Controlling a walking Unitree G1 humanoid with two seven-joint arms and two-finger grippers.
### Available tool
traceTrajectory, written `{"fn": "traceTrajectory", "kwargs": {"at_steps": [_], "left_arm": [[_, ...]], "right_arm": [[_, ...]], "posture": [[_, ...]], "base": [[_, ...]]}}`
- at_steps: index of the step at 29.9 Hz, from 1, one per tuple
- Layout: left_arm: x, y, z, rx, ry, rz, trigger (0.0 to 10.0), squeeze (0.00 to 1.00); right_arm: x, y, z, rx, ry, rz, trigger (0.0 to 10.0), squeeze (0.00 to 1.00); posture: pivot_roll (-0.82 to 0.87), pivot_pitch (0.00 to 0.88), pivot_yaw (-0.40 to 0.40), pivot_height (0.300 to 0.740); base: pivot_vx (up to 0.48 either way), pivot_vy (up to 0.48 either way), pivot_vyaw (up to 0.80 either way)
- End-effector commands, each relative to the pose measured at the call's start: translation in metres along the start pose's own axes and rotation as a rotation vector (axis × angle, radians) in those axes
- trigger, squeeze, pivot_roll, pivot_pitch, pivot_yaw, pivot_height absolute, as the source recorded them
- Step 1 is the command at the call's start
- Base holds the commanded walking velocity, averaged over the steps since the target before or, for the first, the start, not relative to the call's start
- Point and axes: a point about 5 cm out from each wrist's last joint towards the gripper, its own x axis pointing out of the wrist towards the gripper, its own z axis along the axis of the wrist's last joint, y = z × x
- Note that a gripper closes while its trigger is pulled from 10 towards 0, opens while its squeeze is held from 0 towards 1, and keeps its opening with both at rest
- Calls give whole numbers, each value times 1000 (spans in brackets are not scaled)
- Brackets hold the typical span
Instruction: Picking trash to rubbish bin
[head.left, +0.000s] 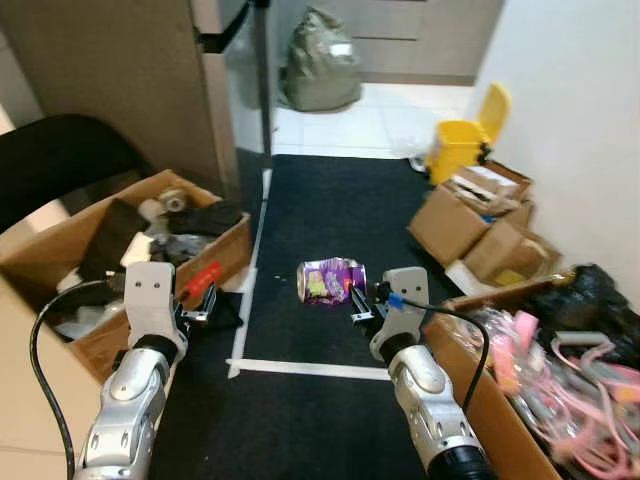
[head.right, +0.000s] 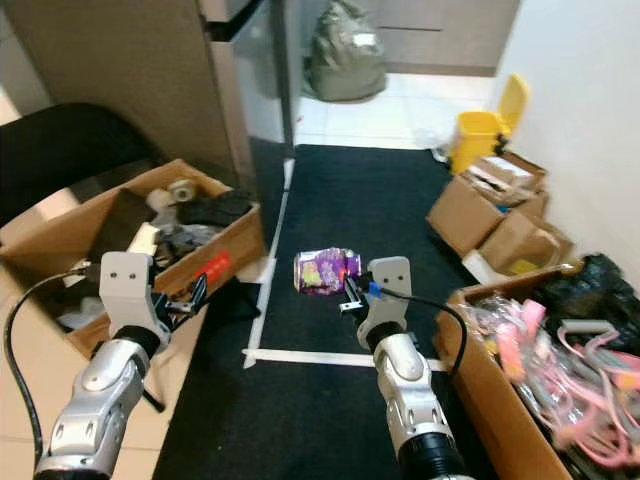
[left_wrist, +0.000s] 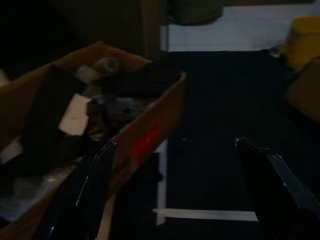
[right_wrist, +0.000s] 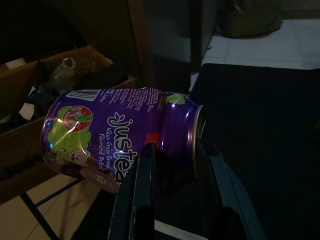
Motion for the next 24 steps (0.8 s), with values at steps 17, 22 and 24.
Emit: {"fn": "traceTrajectory", "kwargs": {"at_steps": [17,22,24], "left_arm": [[-2,-1,-4,3,29,-1,10000,0],[-2,-1,-4,2,30,2,10000,0],[-2,-1,-4,2,31,-1,10000,0]], "right_arm": [[1,-1,1,-5,4,46,10000,0],[2,1,2,-5,3,62,10000,0],[4,1,3,-6,2,61,10000,0]], "posture": [[21,116,-3,740],[18,116,-1,740],[18,116,-1,740]], "base": [[306,0,537],[306,0,605],[304,0,600]]}}
